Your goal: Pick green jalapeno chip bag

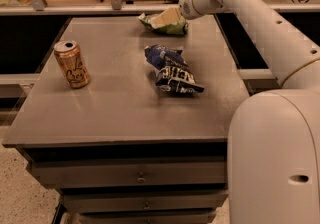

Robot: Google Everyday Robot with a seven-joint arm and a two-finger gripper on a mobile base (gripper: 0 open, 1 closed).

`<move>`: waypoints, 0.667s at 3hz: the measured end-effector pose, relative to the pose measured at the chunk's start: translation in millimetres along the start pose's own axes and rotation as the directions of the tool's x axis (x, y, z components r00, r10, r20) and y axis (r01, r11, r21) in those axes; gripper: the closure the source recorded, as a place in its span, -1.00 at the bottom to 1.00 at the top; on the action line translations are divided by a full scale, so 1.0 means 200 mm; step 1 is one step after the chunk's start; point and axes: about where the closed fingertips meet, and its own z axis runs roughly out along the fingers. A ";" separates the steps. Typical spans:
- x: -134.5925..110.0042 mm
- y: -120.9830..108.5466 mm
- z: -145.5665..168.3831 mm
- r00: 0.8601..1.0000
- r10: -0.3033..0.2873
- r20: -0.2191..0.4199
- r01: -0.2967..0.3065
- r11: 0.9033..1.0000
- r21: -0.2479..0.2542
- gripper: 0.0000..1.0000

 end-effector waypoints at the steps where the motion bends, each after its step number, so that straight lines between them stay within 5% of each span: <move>1: 0.02 -0.02 0.05 1.000 -0.004 0.000 0.004 1.000 -0.012 -1.00; 2: 0.04 -0.03 0.09 1.000 -0.014 -0.008 0.014 1.000 -0.028 -1.00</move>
Offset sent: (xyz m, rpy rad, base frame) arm 0.0229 -0.0041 -0.0155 -0.0118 0.0104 0.0458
